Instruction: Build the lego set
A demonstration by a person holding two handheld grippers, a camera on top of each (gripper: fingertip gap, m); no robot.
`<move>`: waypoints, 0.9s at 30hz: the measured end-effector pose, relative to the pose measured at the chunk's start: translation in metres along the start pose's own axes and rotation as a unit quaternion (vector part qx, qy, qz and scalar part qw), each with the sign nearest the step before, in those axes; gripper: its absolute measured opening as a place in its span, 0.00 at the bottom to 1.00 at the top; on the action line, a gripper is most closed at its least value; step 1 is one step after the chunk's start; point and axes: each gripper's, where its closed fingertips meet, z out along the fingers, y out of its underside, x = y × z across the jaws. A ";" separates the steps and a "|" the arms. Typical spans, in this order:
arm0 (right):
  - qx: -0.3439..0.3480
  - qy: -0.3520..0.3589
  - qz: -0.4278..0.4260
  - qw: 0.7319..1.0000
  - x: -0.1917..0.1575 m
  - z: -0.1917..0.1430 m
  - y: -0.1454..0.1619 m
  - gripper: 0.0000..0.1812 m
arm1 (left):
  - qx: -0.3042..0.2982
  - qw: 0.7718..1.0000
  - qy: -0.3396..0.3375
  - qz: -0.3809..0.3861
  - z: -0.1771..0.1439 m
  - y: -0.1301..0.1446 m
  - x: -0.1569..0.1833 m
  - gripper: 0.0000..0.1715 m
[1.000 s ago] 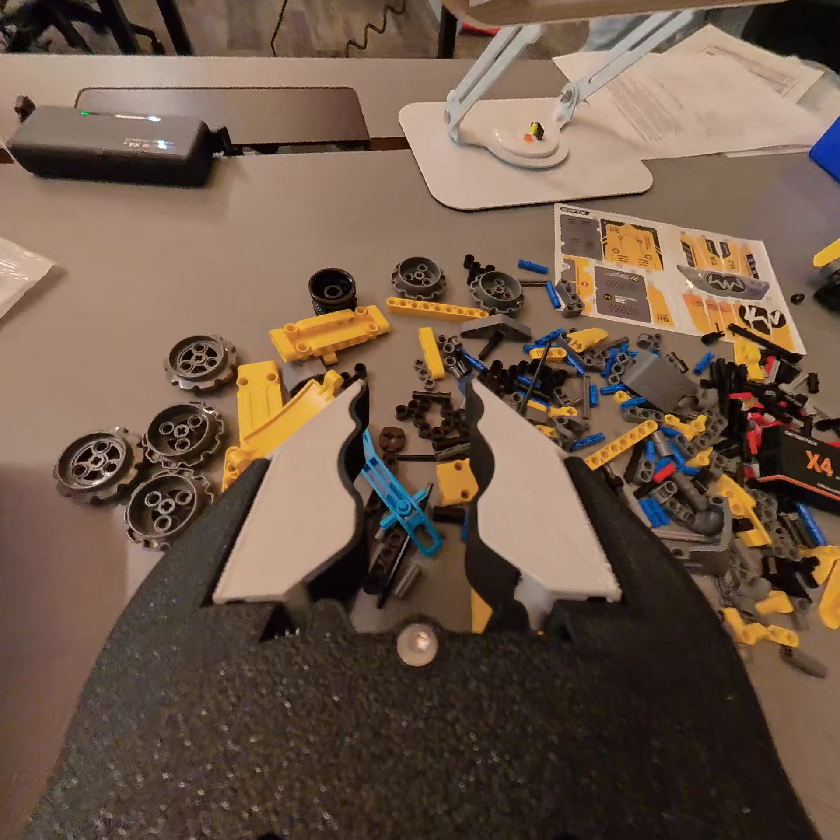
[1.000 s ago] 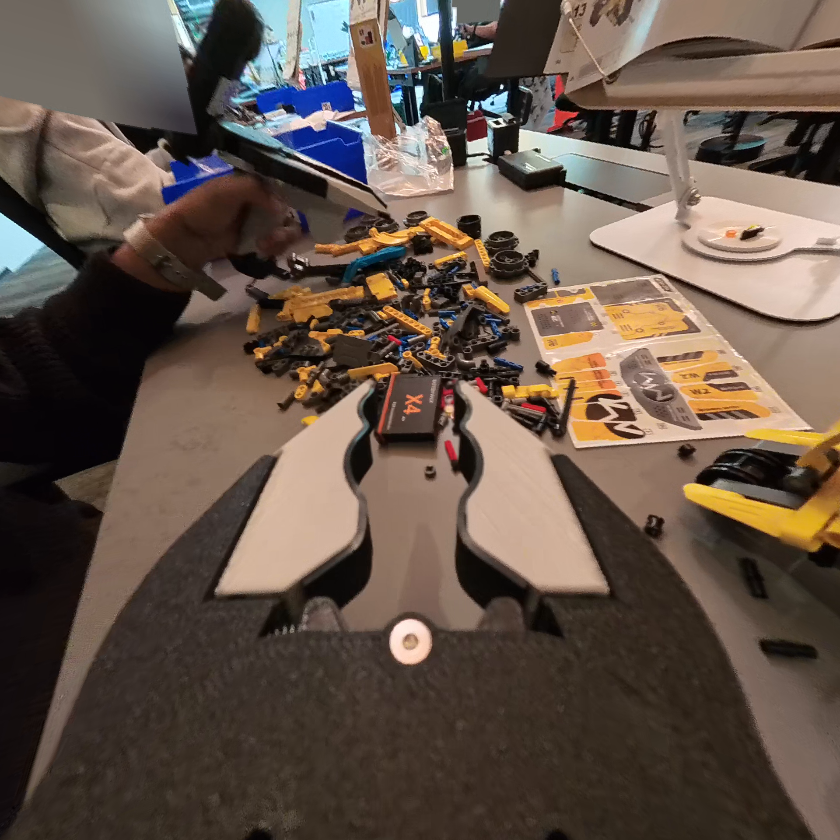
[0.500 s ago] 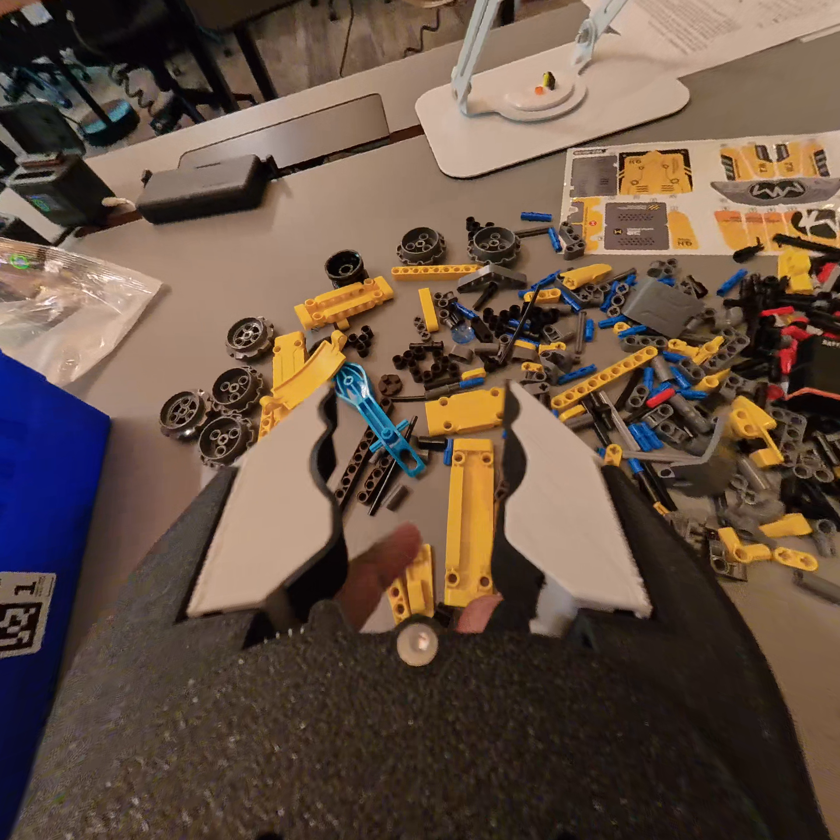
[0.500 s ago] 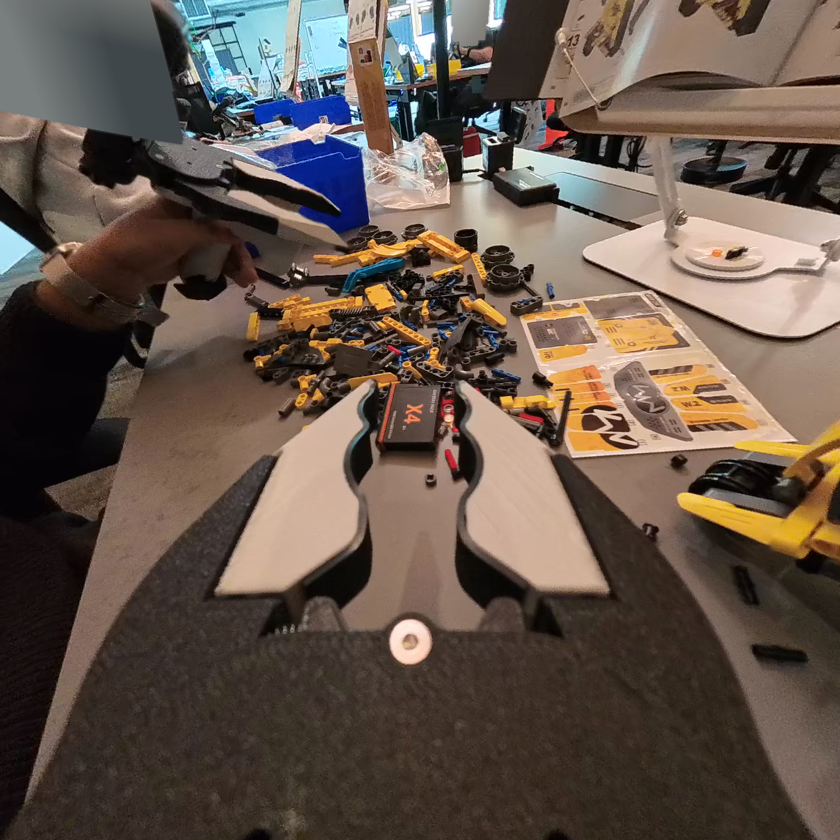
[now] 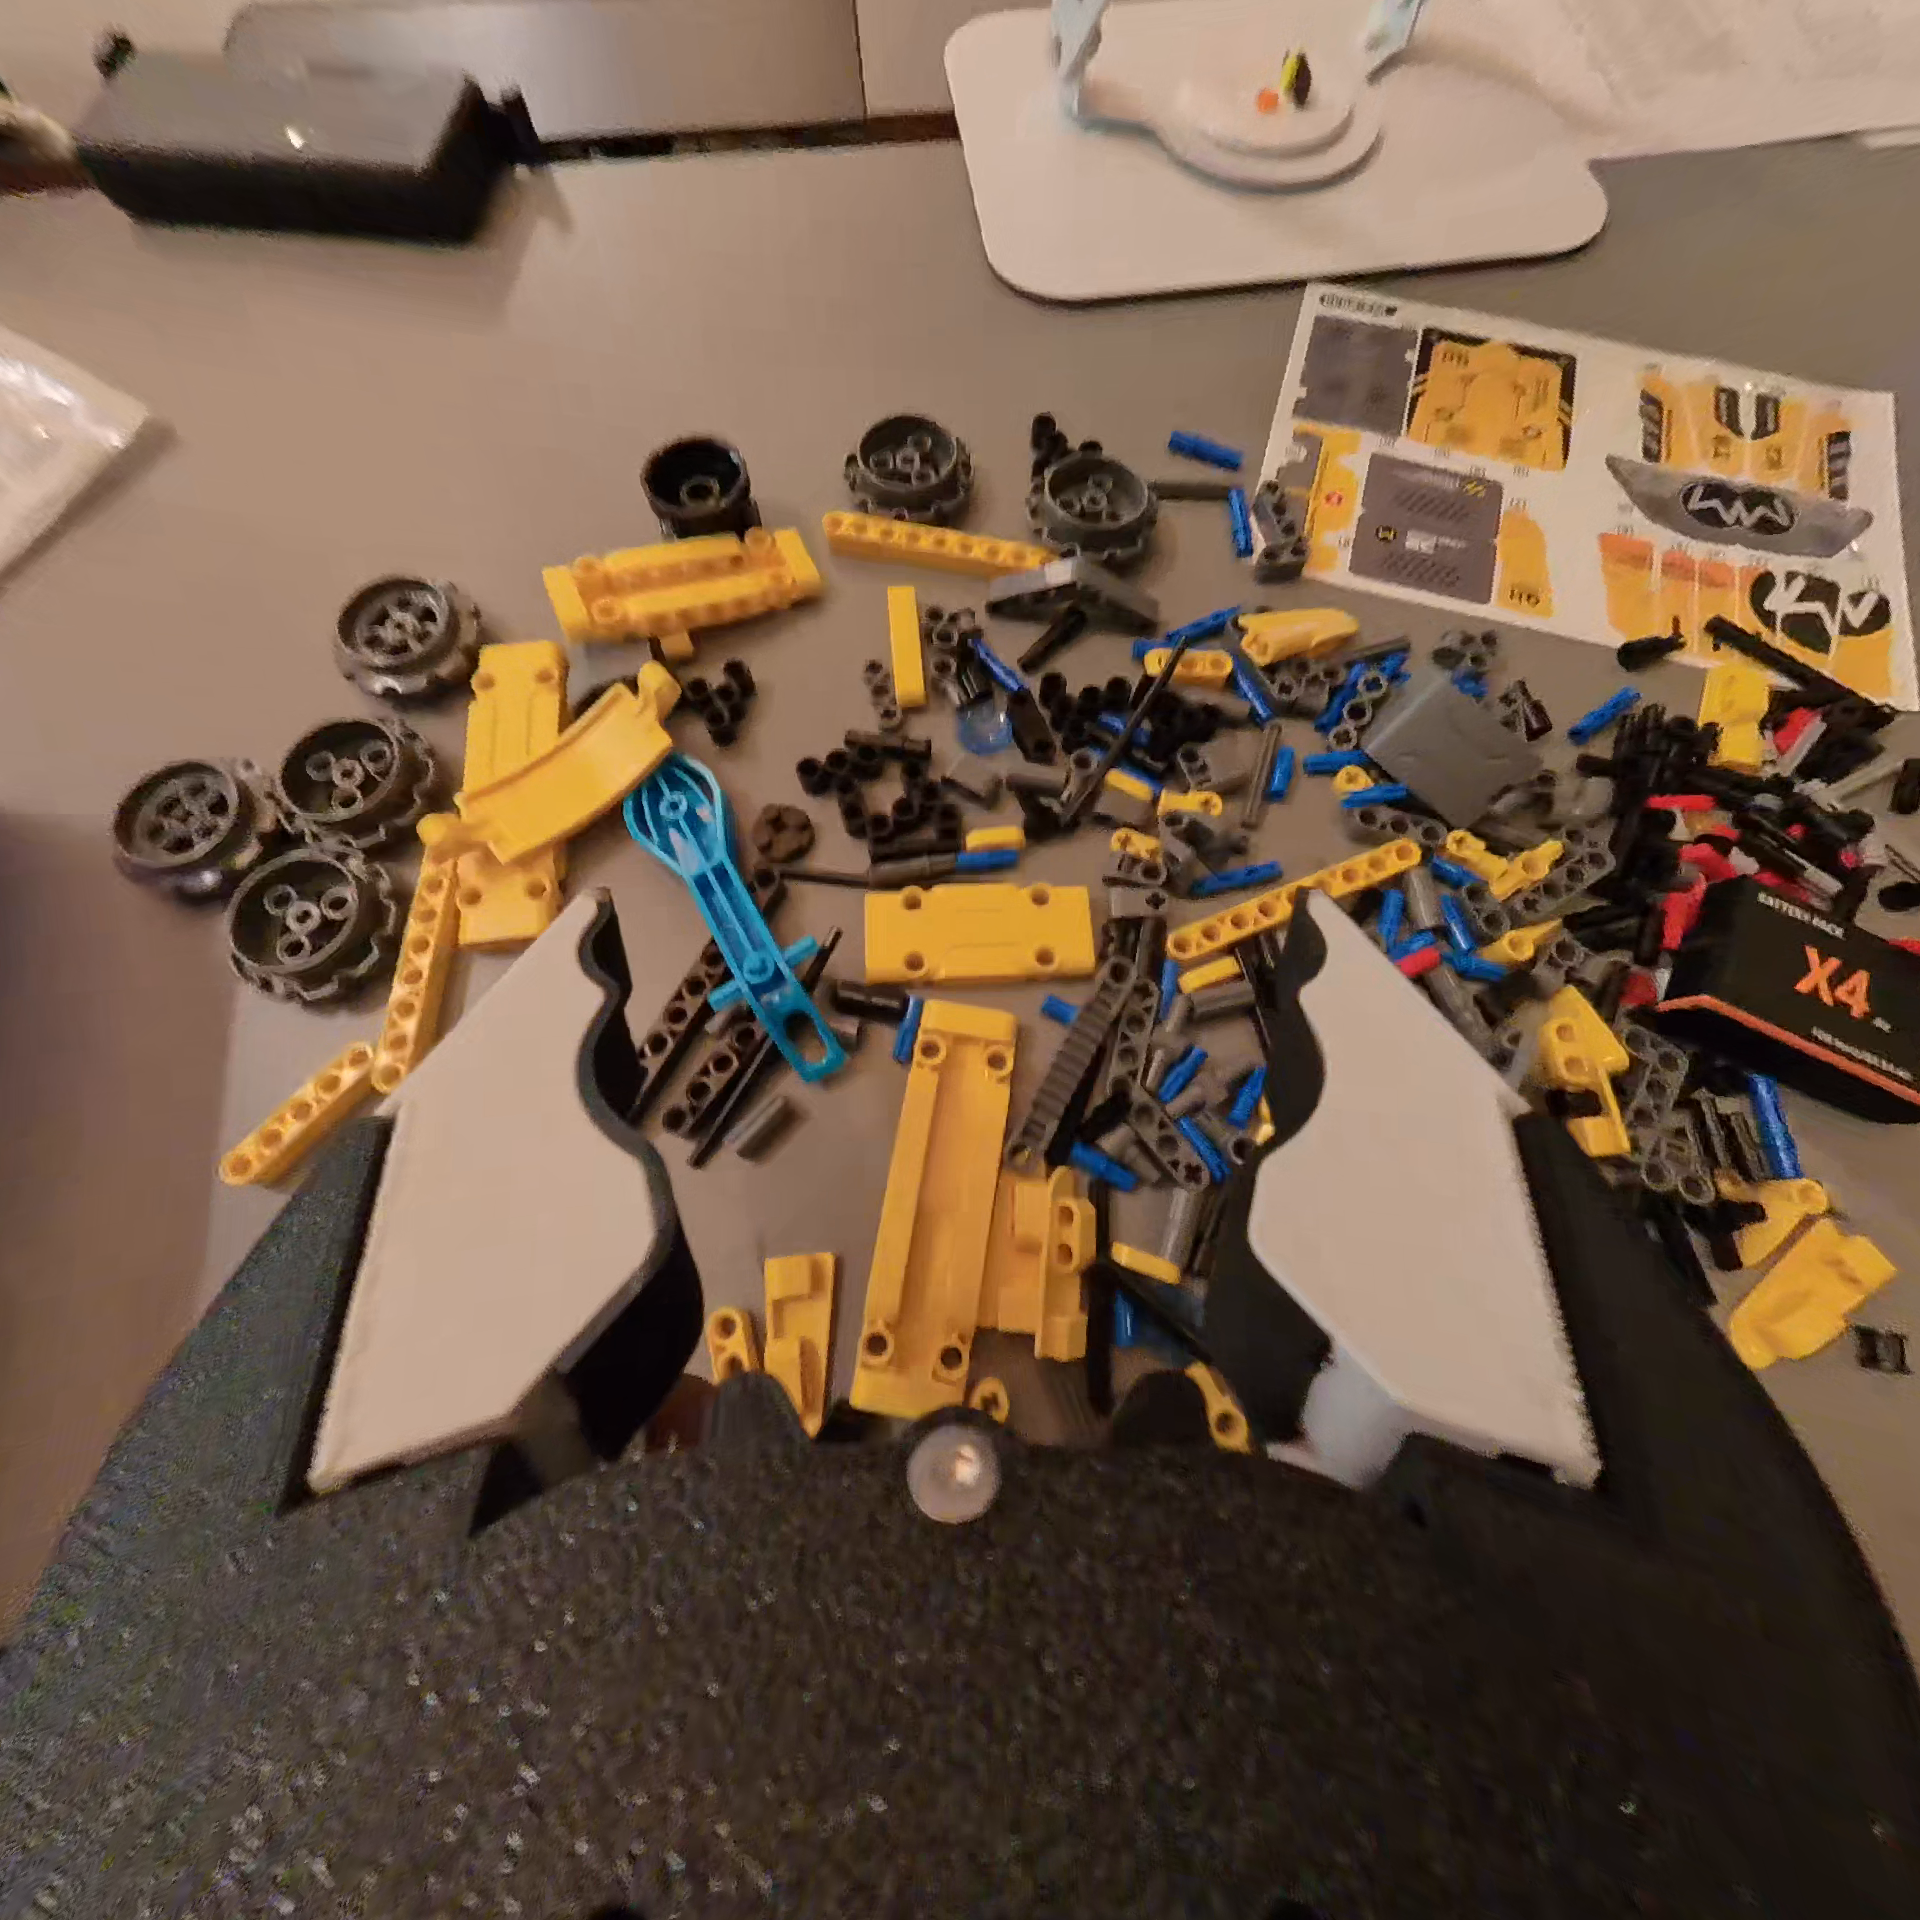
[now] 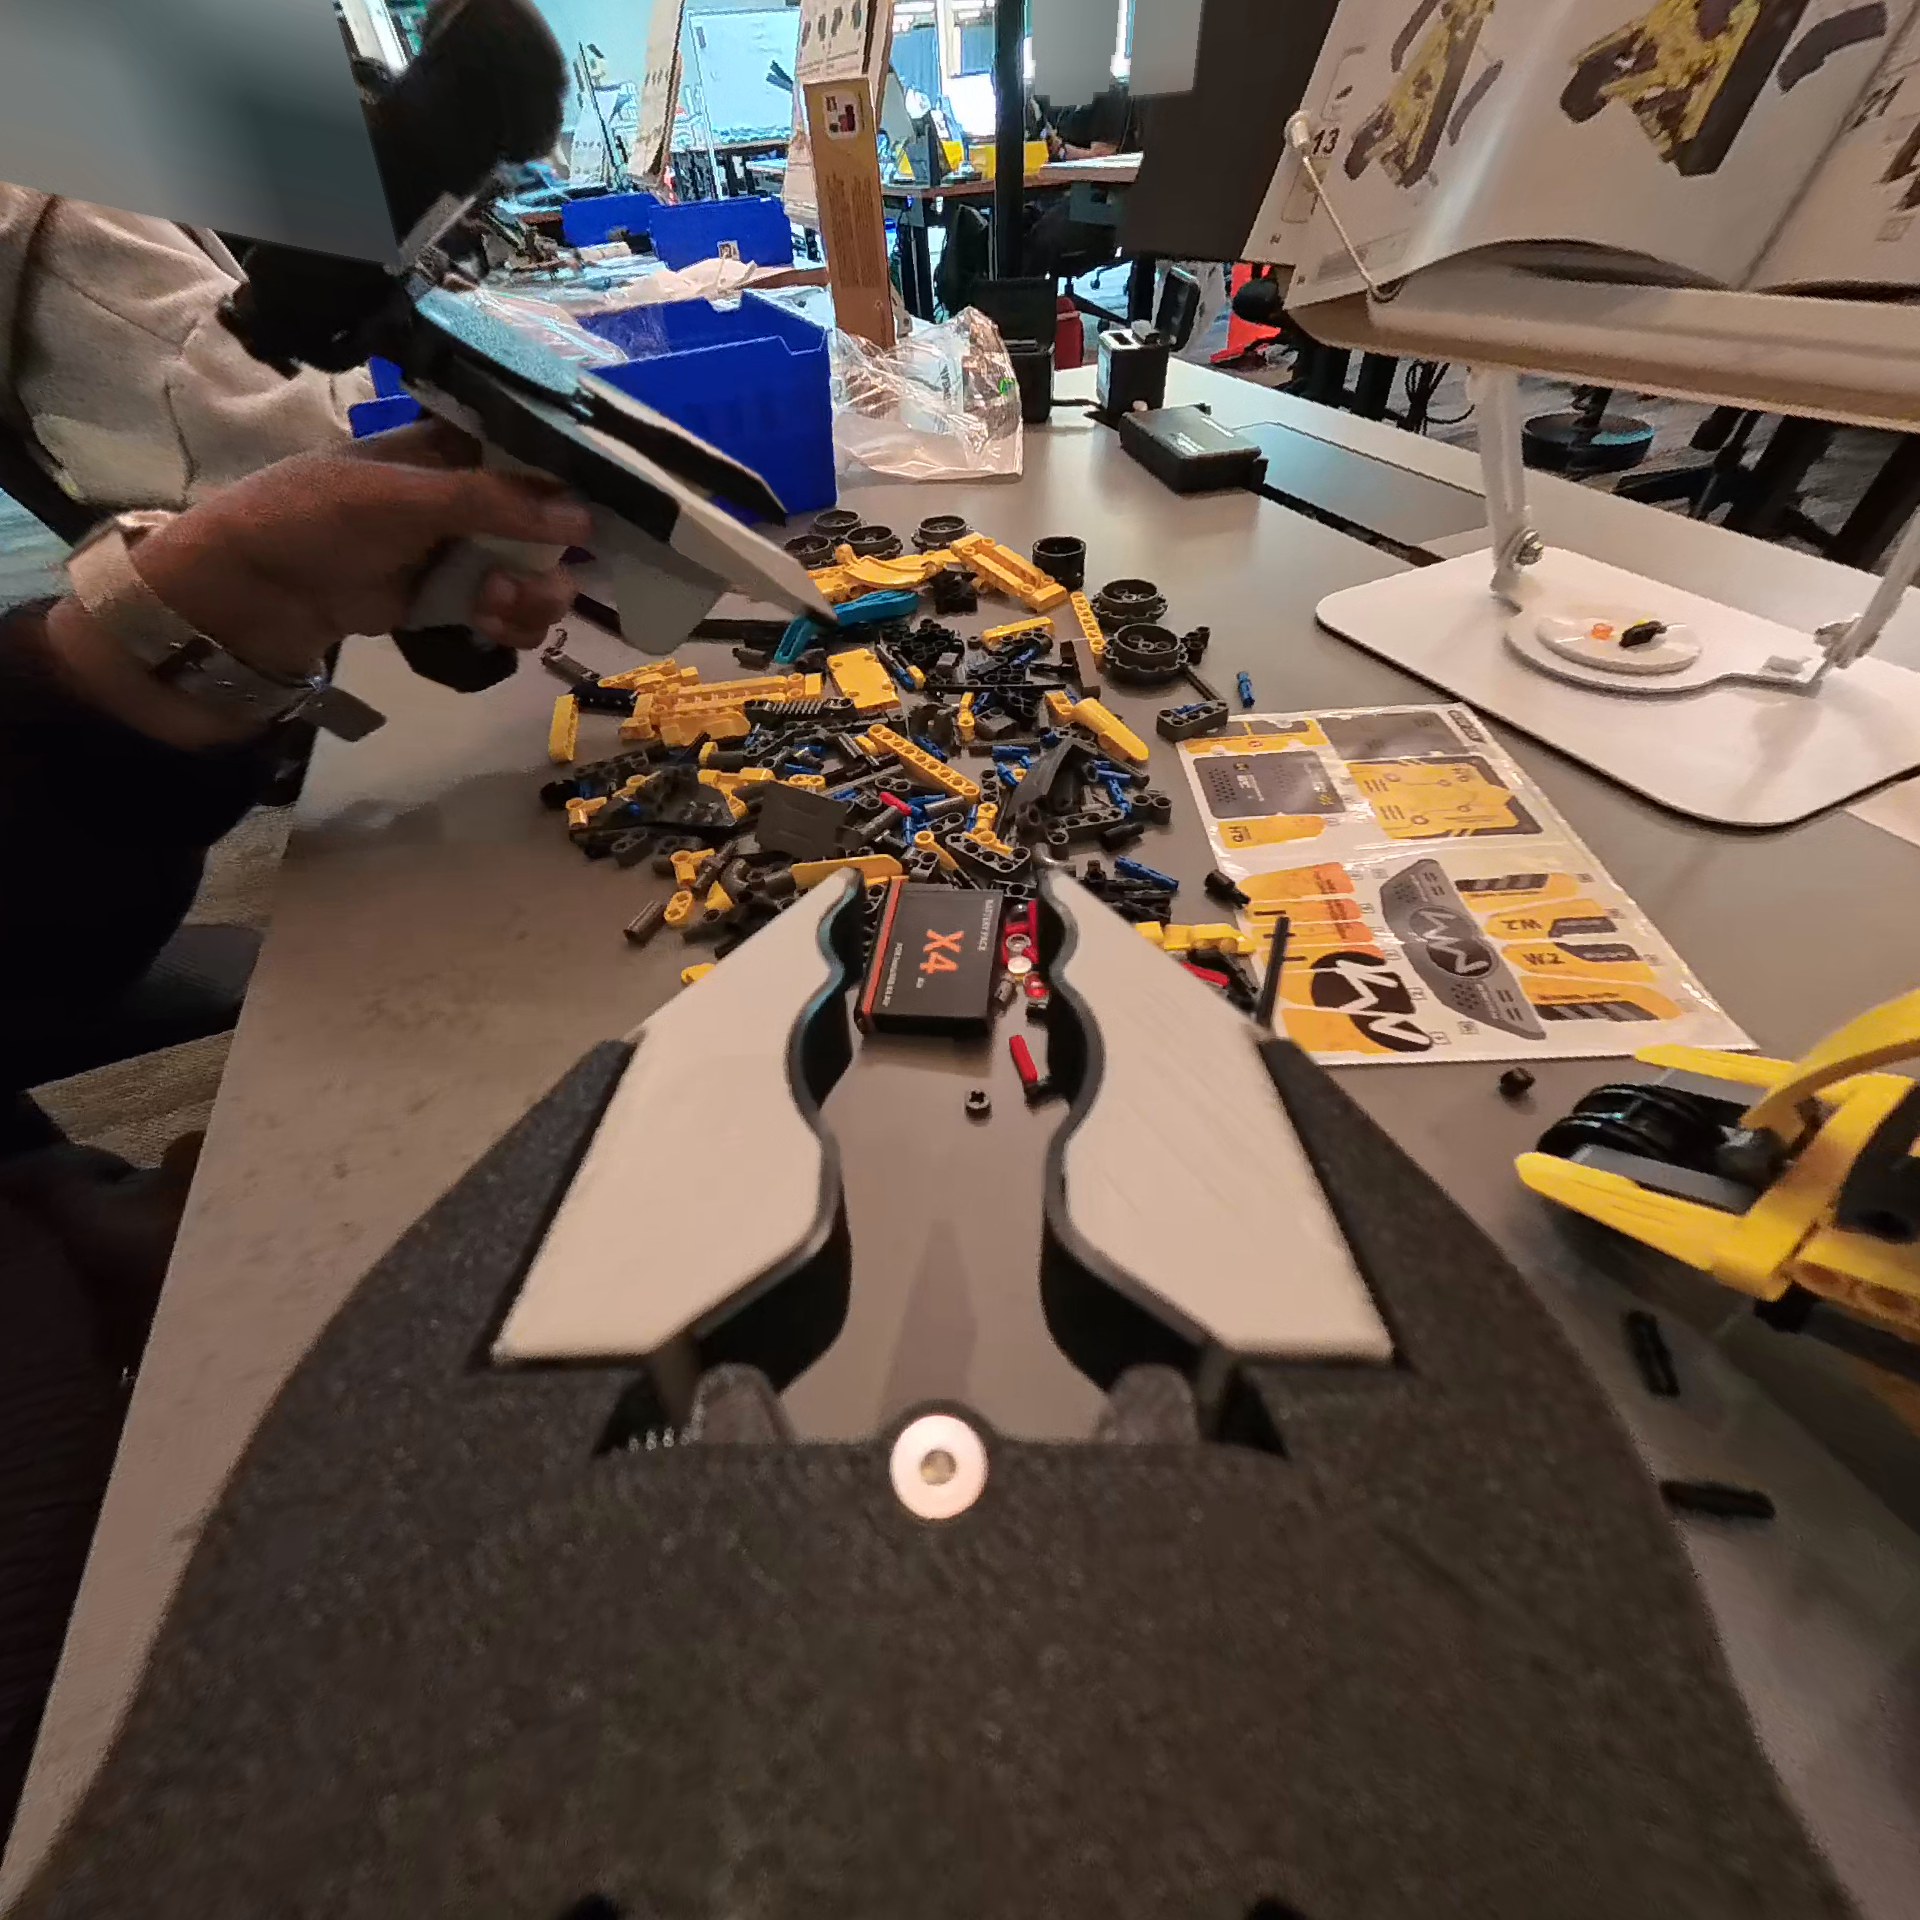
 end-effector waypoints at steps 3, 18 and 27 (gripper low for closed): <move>0.002 -0.002 -0.001 1.000 -0.001 -0.001 -0.001 0.18 | 0.002 1.000 -0.015 0.000 0.006 -0.008 -0.007 0.70; 0.006 0.018 -0.052 0.998 -0.008 -0.003 -0.008 0.18 | -0.075 0.996 -0.046 0.024 0.033 0.022 -0.007 0.44; 0.000 0.012 -0.048 0.999 -0.010 -0.001 -0.004 0.18 | -0.098 0.995 -0.023 0.021 0.042 0.032 -0.001 0.36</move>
